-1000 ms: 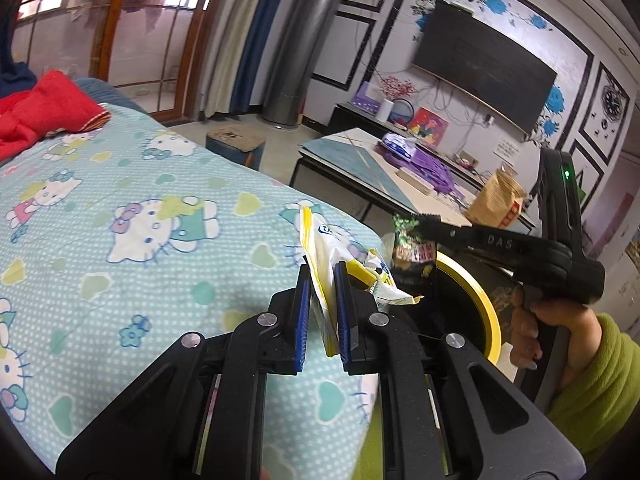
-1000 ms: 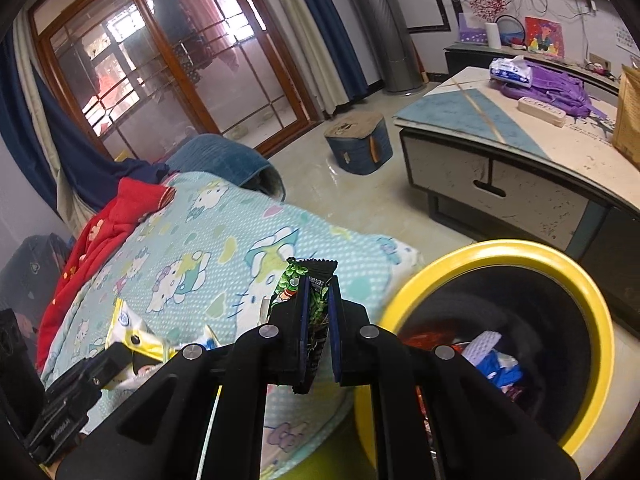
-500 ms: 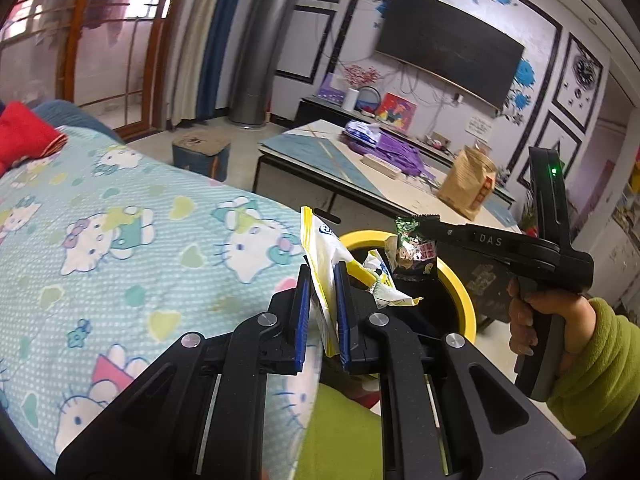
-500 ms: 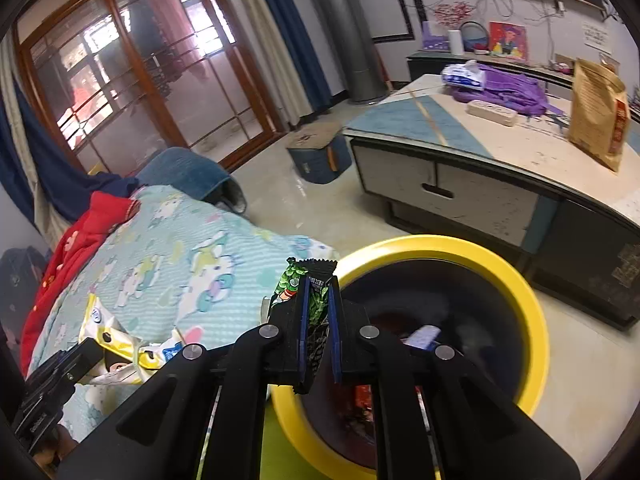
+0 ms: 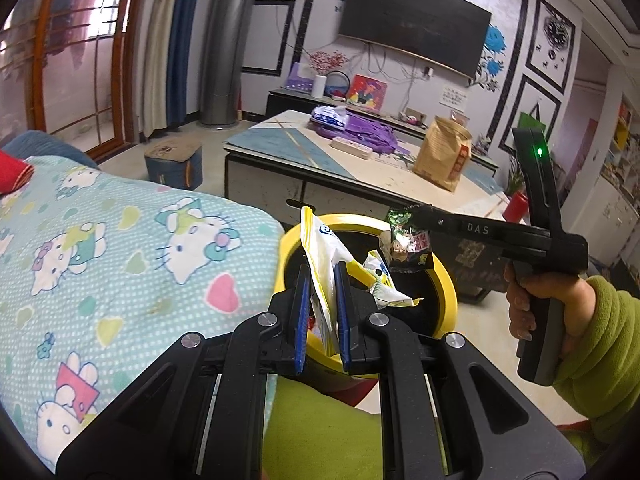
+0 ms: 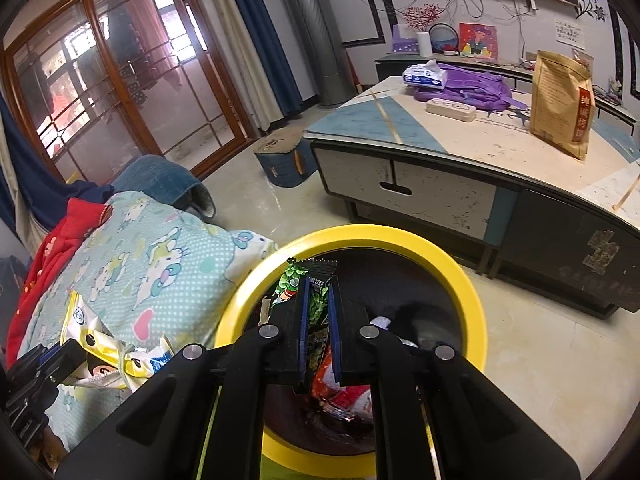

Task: Collect trash
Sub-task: 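Carry the yellow-white and green snack bags over the bin with both tools, then open both tools to drop the two snack bags into the bin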

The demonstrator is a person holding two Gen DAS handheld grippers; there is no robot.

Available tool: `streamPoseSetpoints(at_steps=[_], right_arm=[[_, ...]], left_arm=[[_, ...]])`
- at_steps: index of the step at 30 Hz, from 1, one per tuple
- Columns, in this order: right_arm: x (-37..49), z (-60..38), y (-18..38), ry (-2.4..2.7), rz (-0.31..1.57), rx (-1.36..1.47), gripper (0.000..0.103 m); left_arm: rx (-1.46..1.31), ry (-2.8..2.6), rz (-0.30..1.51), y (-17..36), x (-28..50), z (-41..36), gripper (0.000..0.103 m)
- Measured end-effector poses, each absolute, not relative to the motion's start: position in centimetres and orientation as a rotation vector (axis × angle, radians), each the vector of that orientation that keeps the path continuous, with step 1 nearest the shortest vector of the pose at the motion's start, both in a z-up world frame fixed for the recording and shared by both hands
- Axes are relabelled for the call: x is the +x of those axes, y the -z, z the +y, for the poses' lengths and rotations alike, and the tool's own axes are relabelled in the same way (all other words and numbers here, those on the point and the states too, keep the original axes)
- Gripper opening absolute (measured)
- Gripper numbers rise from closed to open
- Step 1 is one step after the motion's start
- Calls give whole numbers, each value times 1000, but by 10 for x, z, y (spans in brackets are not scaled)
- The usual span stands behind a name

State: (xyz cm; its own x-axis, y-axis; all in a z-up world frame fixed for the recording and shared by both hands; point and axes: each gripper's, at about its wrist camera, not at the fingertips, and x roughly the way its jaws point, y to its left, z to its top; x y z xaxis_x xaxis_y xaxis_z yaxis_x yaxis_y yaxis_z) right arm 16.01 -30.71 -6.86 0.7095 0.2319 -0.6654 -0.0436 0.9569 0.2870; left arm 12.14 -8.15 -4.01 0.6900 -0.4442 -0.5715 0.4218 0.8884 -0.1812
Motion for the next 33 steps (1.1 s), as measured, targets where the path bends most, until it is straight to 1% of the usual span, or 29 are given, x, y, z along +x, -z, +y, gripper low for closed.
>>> streamPoseSetpoints(at_steps=[15, 18, 21, 22, 24, 25, 26, 27, 29, 31, 33], right_arm=[[165, -334, 87, -112, 810, 337, 10], [167, -337, 90, -102, 812, 360, 11], [167, -342, 94, -87, 816, 380, 12], [168, -345, 95, -81, 817, 388, 12], [168, -348, 97, -75, 819, 397, 13], [168, -350, 98, -72, 820, 402, 14], [168, -351, 99, -71, 819, 405, 17], [168, -351, 99, -72, 819, 407, 20], [168, -350, 98, -75, 820, 401, 22], [166, -346, 96, -83, 818, 392, 27], [162, -341, 93, -93, 816, 379, 32]], left_arm=[[67, 548, 701, 63, 129, -130, 8], [88, 560, 710, 68, 134, -139, 9], [95, 565, 717, 70, 139, -145, 13], [95, 565, 721, 71, 143, -146, 16], [90, 563, 724, 71, 145, -146, 25], [84, 557, 724, 70, 147, -146, 35], [78, 554, 722, 70, 147, -146, 41], [72, 551, 720, 70, 148, -143, 43], [61, 536, 715, 69, 149, -138, 54], [42, 518, 710, 67, 148, -132, 63], [25, 498, 703, 65, 147, -123, 69]])
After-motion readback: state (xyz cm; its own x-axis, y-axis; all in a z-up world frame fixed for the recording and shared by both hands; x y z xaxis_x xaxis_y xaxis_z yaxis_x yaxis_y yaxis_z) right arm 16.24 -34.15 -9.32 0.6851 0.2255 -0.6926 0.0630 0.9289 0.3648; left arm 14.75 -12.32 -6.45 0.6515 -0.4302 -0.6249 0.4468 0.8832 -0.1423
